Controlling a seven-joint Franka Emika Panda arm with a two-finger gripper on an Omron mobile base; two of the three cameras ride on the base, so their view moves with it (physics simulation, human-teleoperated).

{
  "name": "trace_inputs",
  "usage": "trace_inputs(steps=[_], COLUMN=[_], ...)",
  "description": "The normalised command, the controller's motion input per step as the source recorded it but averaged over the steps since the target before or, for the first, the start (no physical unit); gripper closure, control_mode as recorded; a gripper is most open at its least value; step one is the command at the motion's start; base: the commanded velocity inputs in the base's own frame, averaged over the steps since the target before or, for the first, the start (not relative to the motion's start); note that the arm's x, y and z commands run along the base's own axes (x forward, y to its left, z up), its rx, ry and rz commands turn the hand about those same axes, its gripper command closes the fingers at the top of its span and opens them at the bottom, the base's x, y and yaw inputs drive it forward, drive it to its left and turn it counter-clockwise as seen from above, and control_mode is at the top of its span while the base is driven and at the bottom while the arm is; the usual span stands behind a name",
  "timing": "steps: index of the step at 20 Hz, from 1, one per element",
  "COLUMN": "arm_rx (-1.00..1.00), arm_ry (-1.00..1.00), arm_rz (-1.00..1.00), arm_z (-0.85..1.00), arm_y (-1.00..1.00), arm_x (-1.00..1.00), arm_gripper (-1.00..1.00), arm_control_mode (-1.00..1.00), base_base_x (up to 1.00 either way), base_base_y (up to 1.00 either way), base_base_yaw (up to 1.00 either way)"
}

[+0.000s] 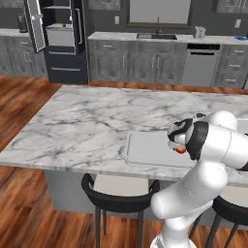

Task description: Place the cold items (peach and mango) from the fridge in one tupperware on the dining counter. Place the warm items (hot dog and kebab skewer) in the stove area in another tupperware.

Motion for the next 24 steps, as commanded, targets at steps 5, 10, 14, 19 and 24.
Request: trace_inputs(steps=[5,10,14,19,24], arm_rx=[0.00,0.01,0.02,0.00,0.00], arm_ry=[0.00,0.00,-0.03,-0.08,-0.12], arm_rz=[0.00,-0.15,-0.08,-0.01,0.00], arm_z=[-0.04,0.06,0.56,0.92,1.00], arm_y=[-0.04,0.00,0.23,0.13,0.00], arm_x=[-0.02,-0.07,-0.12,-0.39,-0.99], arm_gripper=[-1.00,-1.00,-1.00,-1.00,-1.00], arm_control_mode=[-1.00,-1.00,-1.00,-1.00,-1.00], base_base_x=[0.00,0.00,0.00,0.00,0.00], base_base_y=[0.00,0.00,0.00,0.00,0.00], base_base_yaw=[0.00,0.00,0.00,0.00,0.00])
